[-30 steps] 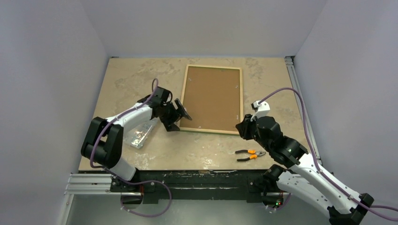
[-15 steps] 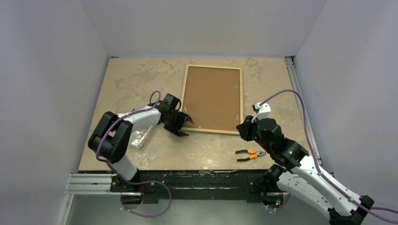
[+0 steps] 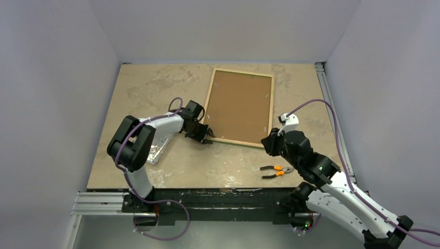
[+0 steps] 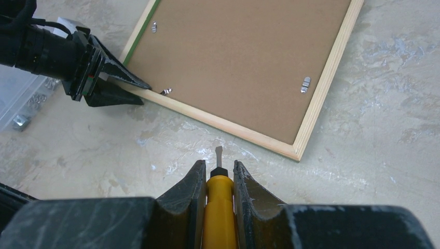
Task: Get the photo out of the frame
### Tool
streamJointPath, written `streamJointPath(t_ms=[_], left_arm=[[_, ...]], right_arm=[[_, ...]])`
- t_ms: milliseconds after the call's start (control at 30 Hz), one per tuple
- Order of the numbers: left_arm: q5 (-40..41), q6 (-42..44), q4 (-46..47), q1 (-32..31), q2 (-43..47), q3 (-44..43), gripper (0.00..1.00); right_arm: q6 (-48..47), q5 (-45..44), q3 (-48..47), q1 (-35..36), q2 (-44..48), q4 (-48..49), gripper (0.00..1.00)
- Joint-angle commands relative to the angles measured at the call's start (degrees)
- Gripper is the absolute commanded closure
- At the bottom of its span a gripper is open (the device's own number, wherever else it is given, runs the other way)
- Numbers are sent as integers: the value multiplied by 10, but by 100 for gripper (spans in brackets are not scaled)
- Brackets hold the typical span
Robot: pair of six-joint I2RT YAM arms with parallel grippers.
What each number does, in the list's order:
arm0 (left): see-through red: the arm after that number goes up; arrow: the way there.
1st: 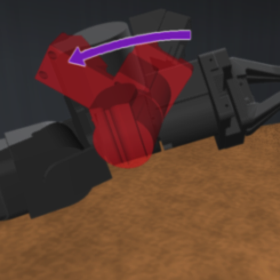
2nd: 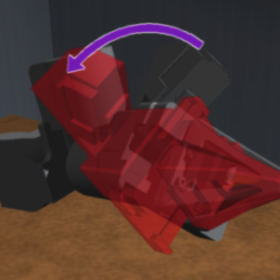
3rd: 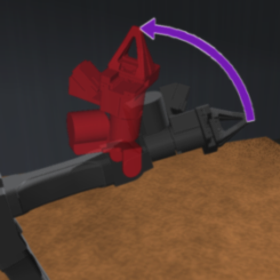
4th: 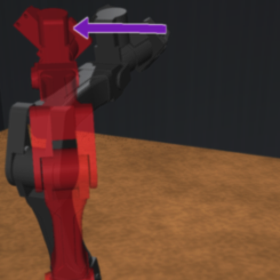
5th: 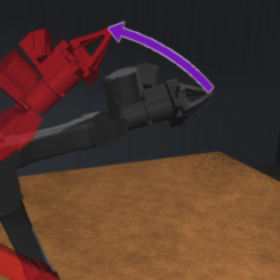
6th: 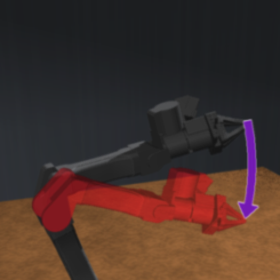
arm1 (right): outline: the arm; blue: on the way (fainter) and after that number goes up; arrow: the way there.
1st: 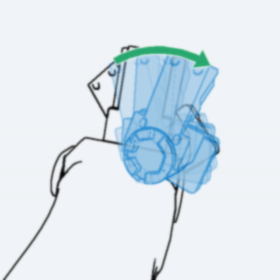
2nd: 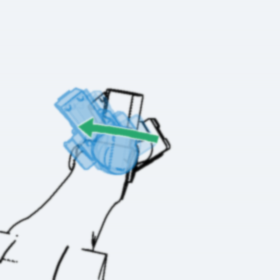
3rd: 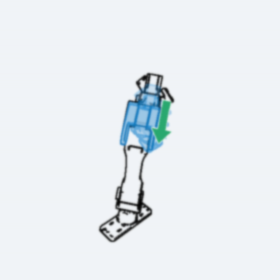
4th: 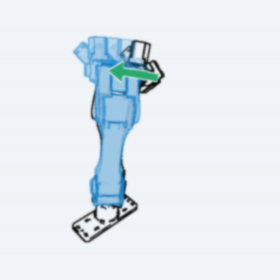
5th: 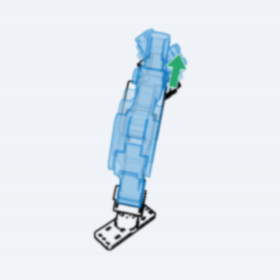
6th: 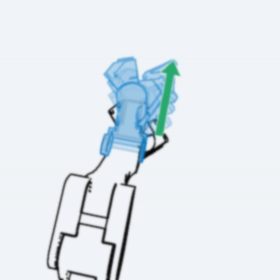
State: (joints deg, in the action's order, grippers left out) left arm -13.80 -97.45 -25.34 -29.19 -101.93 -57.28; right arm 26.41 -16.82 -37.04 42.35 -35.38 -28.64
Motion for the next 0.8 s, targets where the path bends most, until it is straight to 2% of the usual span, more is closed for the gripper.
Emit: streamJointPath(t_ms=[0, 100, 133, 333, 567, 767], left_arm=[[54, 71, -10, -3, -33, -3, 90], [58, 117, 5, 1, -38, -13, 99], [60, 144, -4, 3, -45, -29, 100], [117, 315, -126, 8, -91, -169, 100], [124, 464, -133, 52, -113, -219, 100], [172, 588, -169, 79, -138, -280, 100]], right_arm=[[-1, 0, 0, 0, -5, 26, 100], [-3, -5, 3, -1, -6, 32, 100], [-4, -6, 4, 0, -8, 34, 100], [-7, -4, 1, 0, -24, 32, 100], [-8, -6, 2, 0, -28, 35, 100], [-9, -7, 1, -1, -31, 33, 100]])
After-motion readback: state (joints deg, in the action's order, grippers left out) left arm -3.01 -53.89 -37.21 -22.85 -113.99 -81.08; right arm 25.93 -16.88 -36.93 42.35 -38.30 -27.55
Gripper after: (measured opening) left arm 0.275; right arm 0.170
